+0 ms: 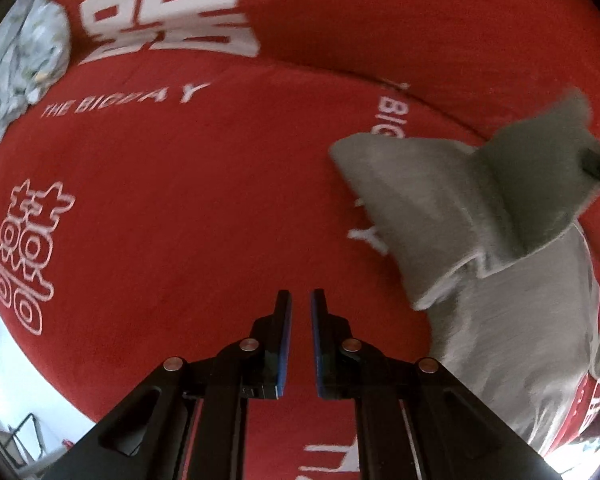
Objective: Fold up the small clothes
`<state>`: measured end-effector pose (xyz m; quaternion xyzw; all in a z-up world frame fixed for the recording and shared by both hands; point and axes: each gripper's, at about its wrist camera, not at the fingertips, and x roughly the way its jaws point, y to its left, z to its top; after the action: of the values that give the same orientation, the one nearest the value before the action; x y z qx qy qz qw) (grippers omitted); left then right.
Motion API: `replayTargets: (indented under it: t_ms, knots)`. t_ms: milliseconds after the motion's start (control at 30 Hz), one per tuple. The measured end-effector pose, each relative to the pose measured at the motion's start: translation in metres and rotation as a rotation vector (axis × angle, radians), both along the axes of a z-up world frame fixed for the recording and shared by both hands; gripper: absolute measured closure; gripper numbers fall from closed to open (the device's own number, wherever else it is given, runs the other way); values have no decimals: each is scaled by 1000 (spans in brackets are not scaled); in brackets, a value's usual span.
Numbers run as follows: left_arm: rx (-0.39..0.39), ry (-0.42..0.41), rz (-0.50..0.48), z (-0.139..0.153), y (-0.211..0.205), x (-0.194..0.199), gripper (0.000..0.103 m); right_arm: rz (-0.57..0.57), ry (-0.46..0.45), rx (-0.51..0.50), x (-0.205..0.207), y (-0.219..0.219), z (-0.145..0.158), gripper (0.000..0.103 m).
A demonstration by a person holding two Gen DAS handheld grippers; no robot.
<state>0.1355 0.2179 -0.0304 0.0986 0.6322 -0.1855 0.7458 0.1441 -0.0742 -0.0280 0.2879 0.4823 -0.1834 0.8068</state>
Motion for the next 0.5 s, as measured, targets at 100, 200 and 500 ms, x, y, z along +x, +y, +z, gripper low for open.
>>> replayTargets:
  t_ms: [100,200,500]
  knots:
    - [-5,27,-5,-1,-17,6,92,-175,24,22,-51,-52,2,95]
    - [-2,16,-11,0,-28,7,92,-289,68,53,-95,-87,-9,95]
    - [20,40,-47,-5,-54,1,92,-503,97,336,-188,-125,-79,91]
